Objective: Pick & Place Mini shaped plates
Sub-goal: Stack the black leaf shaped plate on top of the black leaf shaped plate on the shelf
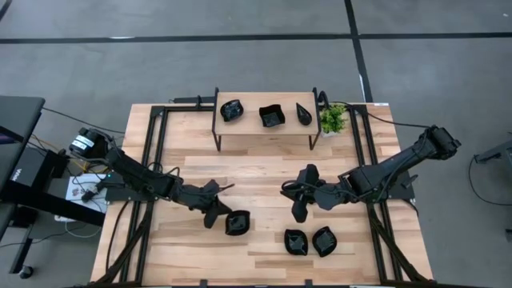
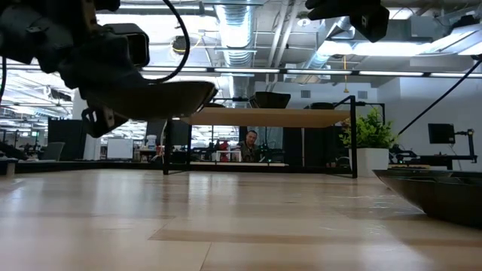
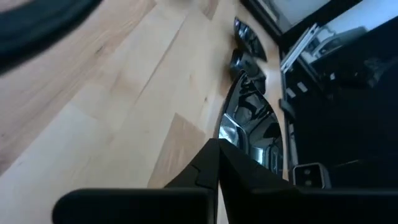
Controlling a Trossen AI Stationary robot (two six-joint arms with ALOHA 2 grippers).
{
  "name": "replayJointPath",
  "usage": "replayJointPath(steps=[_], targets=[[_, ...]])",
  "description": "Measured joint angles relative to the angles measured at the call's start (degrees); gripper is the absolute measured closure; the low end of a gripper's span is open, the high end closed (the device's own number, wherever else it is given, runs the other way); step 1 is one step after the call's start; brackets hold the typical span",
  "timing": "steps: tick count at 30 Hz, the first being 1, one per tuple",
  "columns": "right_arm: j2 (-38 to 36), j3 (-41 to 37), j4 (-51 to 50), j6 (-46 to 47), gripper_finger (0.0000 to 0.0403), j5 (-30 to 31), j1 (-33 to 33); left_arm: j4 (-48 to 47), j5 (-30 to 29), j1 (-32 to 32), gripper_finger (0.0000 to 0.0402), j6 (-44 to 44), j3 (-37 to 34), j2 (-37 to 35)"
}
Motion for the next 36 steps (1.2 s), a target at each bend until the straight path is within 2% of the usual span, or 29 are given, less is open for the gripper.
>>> replayJointPath(steps=[14, 21, 28, 36], targets=[[0.0, 0.0, -0.3, -0.8, 0.0338, -1.4, 0.0, 2.4, -1.5, 0.0, 0.0395, -0.2, 0.0, 0.0], [0.0, 0.0, -0.3, -4.1, 0.0338, -1.4, -0.1, 6.0, -2.3, 0.0, 0.0395, -0.9, 0.0, 0.0], [-1.4, 0.0, 0.1, -10.7, 0.0338, -1.4, -0.2, 6.5, -4.7, 0.0, 0.0395, -1.9, 1.1, 0.0], [-9.8, 0.0, 0.0, -22.7, 0.0338, -1.4, -0.2, 6.7, -10.8, 0.0, 0.0395, -1.8, 3.9, 0.0]])
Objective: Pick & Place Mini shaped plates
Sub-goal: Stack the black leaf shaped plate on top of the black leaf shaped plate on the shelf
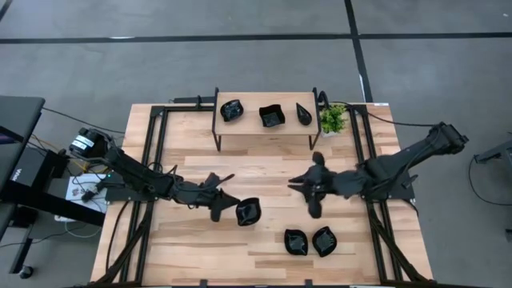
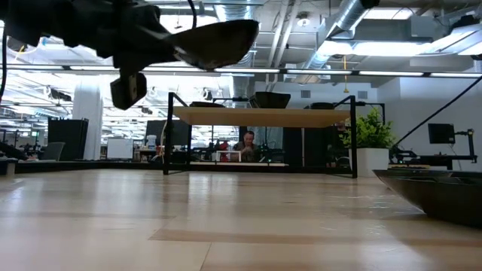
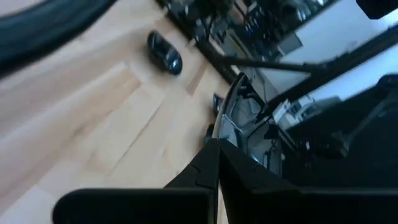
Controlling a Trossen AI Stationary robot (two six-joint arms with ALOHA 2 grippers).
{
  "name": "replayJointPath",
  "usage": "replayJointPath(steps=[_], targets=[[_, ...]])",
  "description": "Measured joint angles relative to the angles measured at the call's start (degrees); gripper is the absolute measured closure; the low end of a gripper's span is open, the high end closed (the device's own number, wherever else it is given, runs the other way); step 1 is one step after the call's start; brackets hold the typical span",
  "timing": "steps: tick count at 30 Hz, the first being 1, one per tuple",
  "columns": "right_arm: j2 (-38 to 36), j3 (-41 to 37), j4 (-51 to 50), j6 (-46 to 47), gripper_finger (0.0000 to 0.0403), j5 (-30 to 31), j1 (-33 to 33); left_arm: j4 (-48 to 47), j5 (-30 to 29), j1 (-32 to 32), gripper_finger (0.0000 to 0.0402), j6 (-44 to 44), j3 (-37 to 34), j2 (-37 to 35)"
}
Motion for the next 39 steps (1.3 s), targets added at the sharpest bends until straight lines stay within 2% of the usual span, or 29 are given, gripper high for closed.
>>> replayJointPath(steps=[9, 15, 21, 27, 34, 39], targets=[[-10.0, 0.0, 0.0, -11.2, 0.0338, 0.1, -2.9, 0.0, -11.0, 0.3, 0.0395, 0.1, 3.8, 0.0], [-13.0, 0.0, -1.6, -12.5, 0.0338, 0.3, -7.2, 0.0, -14.3, 2.3, 0.0395, 0.0, 5.6, 0.0], [-13.1, 0.0, -3.9, -12.5, 0.0338, 0.2, -9.4, 0.0, -14.4, 5.6, 0.0395, 0.5, 7.3, 0.0], [-12.9, 0.0, -6.5, -12.4, 0.0338, 0.2, -9.1, 0.0, -12.5, 7.5, 0.0395, 3.7, 8.4, 0.0], [-13.5, 0.0, -7.9, -12.4, 0.0338, 0.2, -8.2, 0.0, -13.2, 9.5, 0.0395, 4.2, 9.9, 0.0], [-13.0, 0.0, -8.6, -12.4, 0.0338, 0.2, -8.2, 0.1, -12.2, 12.5, 0.0395, 10.6, 12.2, 0.0]])
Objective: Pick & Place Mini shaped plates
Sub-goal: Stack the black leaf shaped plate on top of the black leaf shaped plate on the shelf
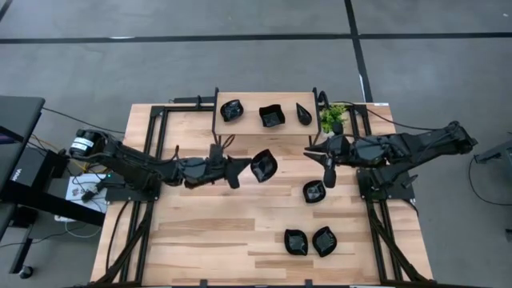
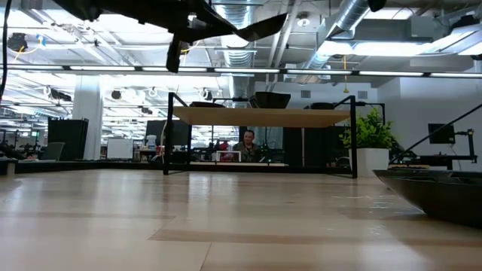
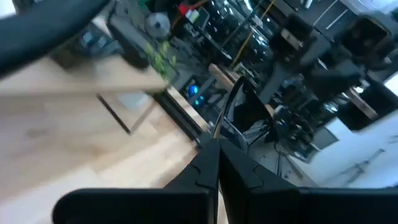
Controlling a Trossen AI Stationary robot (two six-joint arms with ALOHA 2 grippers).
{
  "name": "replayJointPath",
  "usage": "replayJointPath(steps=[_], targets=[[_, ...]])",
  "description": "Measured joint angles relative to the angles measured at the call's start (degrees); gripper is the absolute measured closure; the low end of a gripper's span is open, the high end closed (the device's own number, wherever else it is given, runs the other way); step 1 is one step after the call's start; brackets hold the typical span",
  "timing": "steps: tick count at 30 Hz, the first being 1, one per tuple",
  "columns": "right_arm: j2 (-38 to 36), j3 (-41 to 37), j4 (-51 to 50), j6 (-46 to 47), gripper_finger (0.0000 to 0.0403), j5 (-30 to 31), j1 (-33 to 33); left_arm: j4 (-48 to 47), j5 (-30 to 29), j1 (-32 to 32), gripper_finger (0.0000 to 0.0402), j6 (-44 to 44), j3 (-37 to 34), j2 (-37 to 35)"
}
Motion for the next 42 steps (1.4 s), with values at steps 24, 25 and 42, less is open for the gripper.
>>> replayJointPath(steps=[24, 25, 42], targets=[[0.4, 0.0, -1.3, 0.5, 0.0338, 0.2, -6.8, -17.4, 23.3, 35.8, 0.0395, 10.1, 0.9, -16.6], [0.4, 0.0, -1.0, 0.5, 0.0338, 0.2, -7.4, -17.8, 25.0, 37.3, 0.0395, 9.6, 0.9, -16.5], [8.4, 0.0, 0.3, 0.5, 0.0338, 0.0, -12.5, -18.7, 36.0, 50.1, 0.0395, 10.5, 0.8, -7.3]])
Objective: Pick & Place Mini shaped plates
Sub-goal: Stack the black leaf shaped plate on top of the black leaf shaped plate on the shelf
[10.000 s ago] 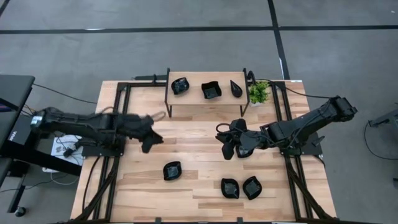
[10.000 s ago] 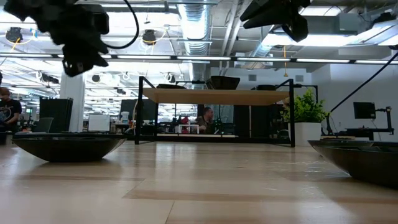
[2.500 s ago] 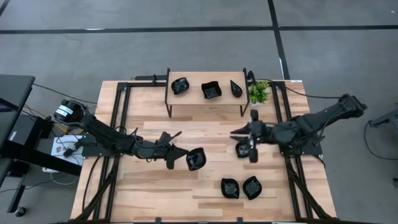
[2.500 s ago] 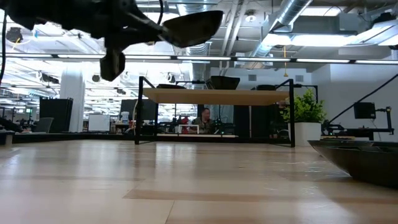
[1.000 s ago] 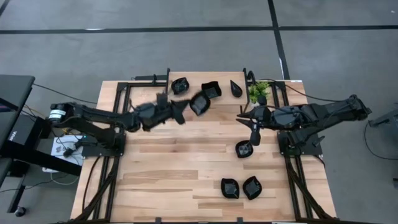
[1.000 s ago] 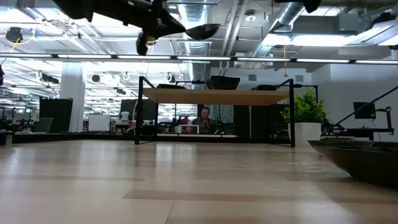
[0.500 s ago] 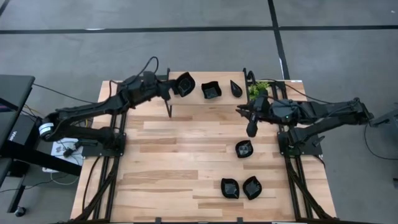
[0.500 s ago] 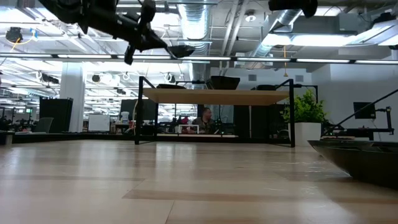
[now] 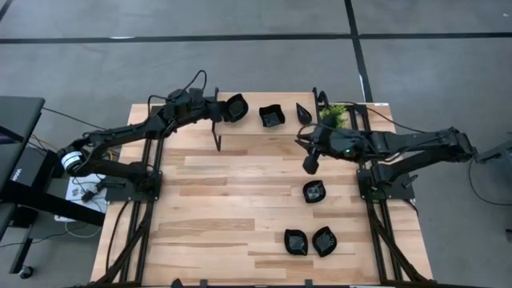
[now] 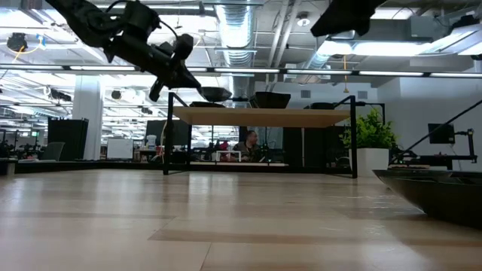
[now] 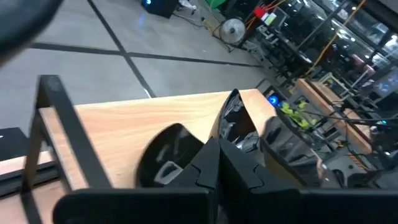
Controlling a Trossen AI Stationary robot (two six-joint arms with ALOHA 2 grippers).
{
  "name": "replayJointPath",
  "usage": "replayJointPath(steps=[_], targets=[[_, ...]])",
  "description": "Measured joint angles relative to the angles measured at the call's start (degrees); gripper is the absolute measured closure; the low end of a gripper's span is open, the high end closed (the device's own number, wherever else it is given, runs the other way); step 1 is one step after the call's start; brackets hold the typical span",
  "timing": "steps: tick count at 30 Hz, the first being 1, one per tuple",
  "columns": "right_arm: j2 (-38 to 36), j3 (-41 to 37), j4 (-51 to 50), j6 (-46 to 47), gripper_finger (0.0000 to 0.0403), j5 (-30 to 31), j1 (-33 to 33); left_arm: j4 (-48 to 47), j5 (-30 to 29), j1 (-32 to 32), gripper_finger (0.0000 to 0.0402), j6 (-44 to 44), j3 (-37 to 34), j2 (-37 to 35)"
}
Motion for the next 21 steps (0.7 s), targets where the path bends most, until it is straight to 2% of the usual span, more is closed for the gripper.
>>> replayJointPath(steps=[21], targets=[[1.7, 0.0, 0.1, -0.5, 0.0338, 0.0, 0.0, -2.0, 1.3, 2.0, 0.0395, 1.9, 0.0, 0.3]])
